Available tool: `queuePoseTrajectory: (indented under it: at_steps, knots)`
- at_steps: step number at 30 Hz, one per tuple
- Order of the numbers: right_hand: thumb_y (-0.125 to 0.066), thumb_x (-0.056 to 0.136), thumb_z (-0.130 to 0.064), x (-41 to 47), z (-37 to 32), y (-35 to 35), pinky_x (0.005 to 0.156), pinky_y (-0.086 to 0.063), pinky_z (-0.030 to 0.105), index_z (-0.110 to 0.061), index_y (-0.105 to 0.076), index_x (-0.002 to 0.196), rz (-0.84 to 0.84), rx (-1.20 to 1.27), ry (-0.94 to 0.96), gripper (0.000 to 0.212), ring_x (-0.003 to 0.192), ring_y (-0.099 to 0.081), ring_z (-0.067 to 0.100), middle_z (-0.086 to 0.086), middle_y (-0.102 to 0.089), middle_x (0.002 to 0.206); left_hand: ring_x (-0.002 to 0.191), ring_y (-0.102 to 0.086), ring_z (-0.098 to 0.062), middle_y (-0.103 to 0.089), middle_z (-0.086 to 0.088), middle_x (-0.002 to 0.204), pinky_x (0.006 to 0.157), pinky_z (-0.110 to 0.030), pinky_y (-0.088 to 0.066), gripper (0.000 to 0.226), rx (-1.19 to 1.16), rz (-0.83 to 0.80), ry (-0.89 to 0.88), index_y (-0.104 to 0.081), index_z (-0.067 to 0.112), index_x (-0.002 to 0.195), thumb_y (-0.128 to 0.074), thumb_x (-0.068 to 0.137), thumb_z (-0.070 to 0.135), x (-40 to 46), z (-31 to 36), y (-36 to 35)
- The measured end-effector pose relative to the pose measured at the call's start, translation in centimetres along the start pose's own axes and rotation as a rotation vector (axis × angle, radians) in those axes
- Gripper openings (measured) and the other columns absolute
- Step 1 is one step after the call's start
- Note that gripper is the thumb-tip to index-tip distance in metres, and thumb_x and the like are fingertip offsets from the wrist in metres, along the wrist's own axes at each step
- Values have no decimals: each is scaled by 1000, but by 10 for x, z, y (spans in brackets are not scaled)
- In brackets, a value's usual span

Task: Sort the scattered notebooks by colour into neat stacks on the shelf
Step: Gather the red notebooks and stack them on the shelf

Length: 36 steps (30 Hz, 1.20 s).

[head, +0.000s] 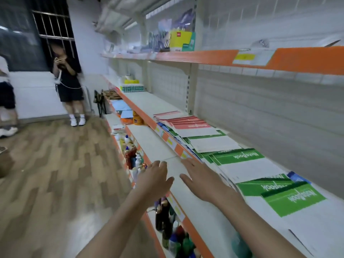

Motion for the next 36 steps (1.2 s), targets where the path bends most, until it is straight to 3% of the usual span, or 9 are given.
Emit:
queuePoseTrajectory:
  at_steps: [12, 23, 29, 32, 34, 36]
  knots:
    - [-30, 101, -40, 159, -6, -21, 112, -20, 34, -18, -22, 148, -24, 11, -38, 52, 139, -27, 19, 0, -26, 154, 121, -48, -24, -47, -7, 136, 94, -41, -48, 48, 36, -1, -65, -40, 13, 134, -45, 95, 41, 128, -93, 29]
    - [-37, 99, -35, 212, 38, -32, 109, -24, 35, -22, -33, 142, 23, 51, -162, 45, 131, -38, 20, -1, -38, 144, 124, -45, -22, -43, -2, 140, 98, -40, -44, 46, -103, 16, -227, -36, 19, 139, -44, 97, 35, 220, -87, 11]
    - [-33, 99, -31, 254, 79, -19, 113, -20, 40, -22, -39, 138, 86, -53, -386, 40, 131, -40, 17, -3, -42, 143, 123, -43, -23, -47, -3, 132, 94, -38, -41, 40, -49, 66, -391, -43, 14, 131, -44, 95, 30, 307, -63, 12]
    - [-36, 95, -25, 281, 99, -8, 91, -38, 32, -22, -48, 128, 84, -52, -541, 35, 116, -52, 22, 1, -52, 131, 124, -42, -24, -46, -4, 133, 96, -39, -40, 44, -42, 51, -496, -42, 15, 134, -45, 94, 31, 354, -52, 15]
    - [-39, 92, -20, 300, 107, -5, 76, -44, 30, -23, -50, 122, 91, -37, -627, 33, 105, -56, 22, 1, -56, 121, 125, -41, -24, -45, -5, 134, 100, -40, -39, 46, -38, 27, -549, -41, 16, 136, -45, 94, 33, 383, -50, 17]
    - [-40, 92, -20, 316, 112, -6, 74, -48, 30, -23, -52, 119, 108, -36, -721, 29, 101, -58, 21, 0, -57, 116, 124, -42, -24, -46, -4, 133, 100, -41, -41, 45, -8, 6, -593, -43, 17, 136, -44, 95, 35, 407, -50, 16]
Point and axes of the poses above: each hand's wrist, its own x-axis towards the middle knuckle, its own y-axis out of the back of the hand, z = x × y, the point moved 2 cm from there along x, towards the middle knuckle
